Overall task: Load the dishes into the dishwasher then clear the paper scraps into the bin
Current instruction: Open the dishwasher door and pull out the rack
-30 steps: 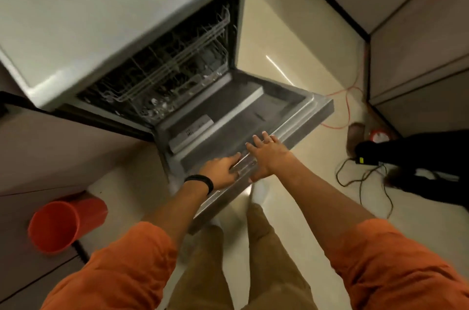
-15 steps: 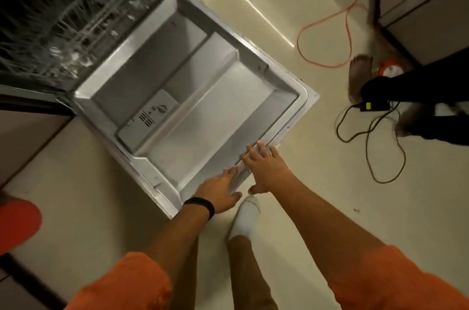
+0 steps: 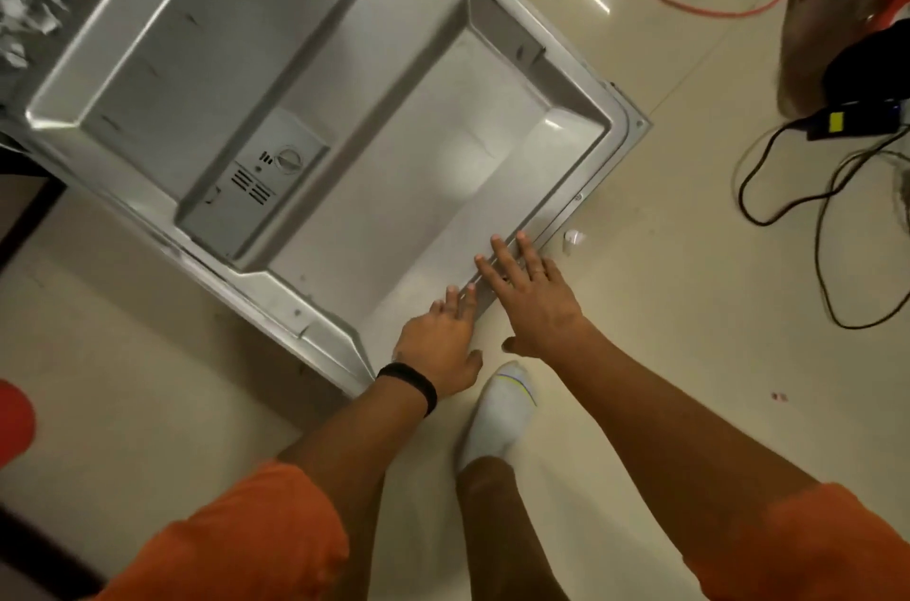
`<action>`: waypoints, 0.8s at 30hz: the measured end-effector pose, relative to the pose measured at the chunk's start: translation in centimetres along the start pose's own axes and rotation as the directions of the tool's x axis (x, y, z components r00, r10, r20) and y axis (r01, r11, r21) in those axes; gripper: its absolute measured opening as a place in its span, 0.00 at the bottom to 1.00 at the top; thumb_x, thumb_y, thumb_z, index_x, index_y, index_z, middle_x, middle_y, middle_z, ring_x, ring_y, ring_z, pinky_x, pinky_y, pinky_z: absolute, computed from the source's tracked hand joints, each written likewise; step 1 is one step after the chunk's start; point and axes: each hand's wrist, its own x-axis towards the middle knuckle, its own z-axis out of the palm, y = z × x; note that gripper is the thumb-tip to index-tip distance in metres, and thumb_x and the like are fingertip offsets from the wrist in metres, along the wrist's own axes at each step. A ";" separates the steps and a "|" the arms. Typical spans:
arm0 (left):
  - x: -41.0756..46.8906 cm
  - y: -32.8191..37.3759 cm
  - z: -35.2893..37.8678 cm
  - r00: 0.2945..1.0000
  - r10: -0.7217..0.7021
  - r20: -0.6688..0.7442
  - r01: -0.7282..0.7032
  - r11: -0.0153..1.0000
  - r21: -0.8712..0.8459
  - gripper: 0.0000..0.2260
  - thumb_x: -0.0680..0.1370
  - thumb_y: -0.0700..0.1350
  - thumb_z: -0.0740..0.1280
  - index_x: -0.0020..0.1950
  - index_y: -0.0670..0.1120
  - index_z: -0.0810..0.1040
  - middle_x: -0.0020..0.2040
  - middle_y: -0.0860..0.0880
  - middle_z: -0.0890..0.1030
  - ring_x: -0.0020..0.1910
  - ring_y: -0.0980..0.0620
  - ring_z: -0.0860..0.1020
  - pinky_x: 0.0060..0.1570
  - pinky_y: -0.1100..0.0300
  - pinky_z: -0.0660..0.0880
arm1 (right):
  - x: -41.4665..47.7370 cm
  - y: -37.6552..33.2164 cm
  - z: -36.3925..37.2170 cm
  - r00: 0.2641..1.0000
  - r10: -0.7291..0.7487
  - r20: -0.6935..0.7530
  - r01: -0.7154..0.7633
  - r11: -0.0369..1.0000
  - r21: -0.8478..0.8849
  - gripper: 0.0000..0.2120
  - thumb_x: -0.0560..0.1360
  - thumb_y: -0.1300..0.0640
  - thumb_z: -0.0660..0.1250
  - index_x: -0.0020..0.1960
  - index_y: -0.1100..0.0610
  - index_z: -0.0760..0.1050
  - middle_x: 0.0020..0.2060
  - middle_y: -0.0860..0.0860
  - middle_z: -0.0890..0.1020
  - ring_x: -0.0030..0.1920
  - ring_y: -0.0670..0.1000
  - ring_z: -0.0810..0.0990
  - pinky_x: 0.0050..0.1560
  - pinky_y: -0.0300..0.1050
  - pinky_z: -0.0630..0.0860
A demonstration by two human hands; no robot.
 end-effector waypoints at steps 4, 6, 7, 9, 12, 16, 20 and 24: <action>-2.5 -0.4 -1.6 0.997 -0.016 0.071 0.023 0.995 -0.095 0.40 0.79 0.55 0.64 0.83 0.49 0.42 0.83 0.45 0.49 0.79 0.45 0.58 0.68 0.44 0.70 | -1.6 -0.7 -2.0 1.000 0.023 -0.008 -0.023 1.000 0.016 0.50 0.77 0.46 0.69 0.82 0.52 0.35 0.80 0.55 0.35 0.80 0.62 0.34 0.78 0.59 0.50; -3.8 -1.1 -4.1 0.999 -0.015 0.033 0.018 0.996 -0.091 0.37 0.80 0.53 0.63 0.83 0.50 0.47 0.82 0.45 0.54 0.77 0.44 0.62 0.68 0.44 0.69 | -2.8 -1.0 -4.3 1.000 0.024 -0.011 -0.024 1.000 -0.001 0.45 0.79 0.50 0.66 0.82 0.53 0.38 0.81 0.55 0.39 0.80 0.61 0.38 0.78 0.59 0.51; -4.7 -1.7 -5.7 1.000 -0.028 0.007 0.028 0.995 -0.094 0.35 0.80 0.53 0.62 0.83 0.50 0.48 0.82 0.45 0.54 0.77 0.44 0.62 0.69 0.44 0.69 | -3.3 -1.4 -5.8 1.000 0.015 -0.022 -0.015 1.000 -0.008 0.44 0.79 0.50 0.65 0.82 0.53 0.38 0.81 0.55 0.40 0.81 0.61 0.39 0.78 0.59 0.52; -6.3 -3.5 -9.1 0.996 -0.070 -0.060 0.062 0.990 -0.125 0.33 0.82 0.53 0.61 0.83 0.50 0.48 0.82 0.45 0.54 0.78 0.43 0.61 0.71 0.44 0.66 | -3.8 -2.5 -9.3 0.998 -0.022 -0.063 0.021 1.000 -0.009 0.43 0.80 0.49 0.65 0.82 0.53 0.38 0.81 0.54 0.39 0.81 0.61 0.39 0.78 0.59 0.52; -9.3 -7.9 -14.8 0.964 -0.174 -0.201 0.122 0.961 -0.247 0.33 0.82 0.51 0.61 0.83 0.49 0.49 0.82 0.45 0.55 0.79 0.44 0.59 0.74 0.45 0.62 | -3.5 -5.5 -16.6 0.992 -0.073 -0.102 0.071 0.997 -0.023 0.44 0.80 0.46 0.65 0.82 0.52 0.36 0.81 0.54 0.36 0.80 0.60 0.36 0.79 0.60 0.48; -12.5 -15.7 -22.2 0.881 -0.292 -0.373 0.173 0.932 -0.320 0.32 0.81 0.51 0.63 0.82 0.51 0.53 0.82 0.47 0.57 0.79 0.47 0.58 0.76 0.45 0.60 | -1.2 -10.7 -27.7 0.962 -0.144 -0.231 0.139 0.990 -0.039 0.46 0.79 0.42 0.64 0.82 0.52 0.36 0.81 0.53 0.36 0.81 0.59 0.37 0.79 0.59 0.49; -13.7 -24.3 -29.6 0.789 -0.339 -0.512 0.197 0.930 -0.310 0.32 0.82 0.52 0.62 0.82 0.49 0.52 0.82 0.46 0.56 0.79 0.45 0.58 0.74 0.44 0.63 | 2.9 -16.3 -38.3 0.907 -0.237 -0.347 0.213 0.971 -0.105 0.48 0.77 0.43 0.69 0.82 0.51 0.39 0.81 0.52 0.39 0.81 0.58 0.41 0.78 0.60 0.53; -13.1 -31.4 -35.8 0.745 -0.382 -0.547 0.235 0.918 -0.321 0.32 0.82 0.52 0.64 0.82 0.50 0.52 0.83 0.47 0.54 0.79 0.43 0.59 0.73 0.42 0.64 | 7.2 -20.7 -47.1 0.867 -0.277 -0.414 0.234 0.960 -0.152 0.49 0.77 0.44 0.70 0.82 0.52 0.39 0.82 0.52 0.41 0.81 0.58 0.42 0.78 0.61 0.56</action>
